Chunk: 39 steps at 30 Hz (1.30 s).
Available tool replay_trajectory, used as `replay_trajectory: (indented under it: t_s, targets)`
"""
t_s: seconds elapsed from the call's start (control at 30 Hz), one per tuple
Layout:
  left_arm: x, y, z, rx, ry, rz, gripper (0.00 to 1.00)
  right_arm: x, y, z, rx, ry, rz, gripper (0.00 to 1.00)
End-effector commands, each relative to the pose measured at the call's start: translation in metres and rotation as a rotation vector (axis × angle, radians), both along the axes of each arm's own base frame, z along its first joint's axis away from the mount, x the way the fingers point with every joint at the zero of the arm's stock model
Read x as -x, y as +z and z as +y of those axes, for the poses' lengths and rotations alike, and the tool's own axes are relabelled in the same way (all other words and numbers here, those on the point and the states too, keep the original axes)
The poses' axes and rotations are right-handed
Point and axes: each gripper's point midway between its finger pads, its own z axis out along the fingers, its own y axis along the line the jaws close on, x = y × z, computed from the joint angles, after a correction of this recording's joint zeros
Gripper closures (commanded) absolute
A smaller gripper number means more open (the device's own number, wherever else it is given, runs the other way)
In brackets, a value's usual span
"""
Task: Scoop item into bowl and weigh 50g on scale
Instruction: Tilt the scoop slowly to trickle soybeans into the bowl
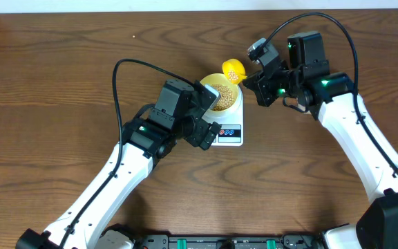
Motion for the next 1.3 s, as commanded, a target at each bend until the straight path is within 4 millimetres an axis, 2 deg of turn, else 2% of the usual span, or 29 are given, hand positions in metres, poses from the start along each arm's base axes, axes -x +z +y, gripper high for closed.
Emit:
replay_trajectory:
  t_s: [0.0, 0.07, 0.17, 0.27, 0.37, 0.5, 0.77, 0.87, 1.27]
  targets:
    - [0.002, -0.005, 0.001, 0.001, -0.001, 0.020, 0.07, 0.009, 0.006, 0.010, -0.031, 0.062, -0.009, 0.99]
    - [0.002, -0.005, 0.001, 0.002, -0.002, 0.020, 0.07, 0.015, 0.004, 0.015, -0.025, 0.084, -0.001, 0.99]
    - [0.002, -0.005, 0.001, 0.001, -0.001, 0.020, 0.07, 0.008, -0.001, 0.009, 0.033, 0.049, -0.025, 0.99]
    - [0.002, -0.005, 0.001, 0.002, -0.002, 0.020, 0.07, 0.011, 0.001, 0.013, 0.010, 0.070, -0.020, 0.99]
    - [0.002, -0.005, 0.001, 0.001, -0.002, 0.020, 0.07, 0.005, -0.004, 0.003, 0.072, 0.034, -0.037, 0.99]
    - [0.002, -0.005, 0.000, 0.002, -0.002, 0.020, 0.07, 0.011, 0.001, 0.012, 0.014, 0.071, -0.024, 0.99]
    - [0.002, -0.005, 0.001, 0.001, -0.001, 0.020, 0.07, 0.008, -0.003, 0.008, 0.049, 0.056, -0.032, 0.99]
    - [0.002, -0.005, 0.000, 0.001, -0.002, 0.020, 0.07, 0.012, 0.000, 0.014, 0.021, 0.081, -0.024, 0.99]
    - [0.002, -0.005, 0.000, 0.002, -0.002, 0.020, 0.07, 0.012, -0.002, 0.012, 0.008, 0.037, 0.013, 0.99]
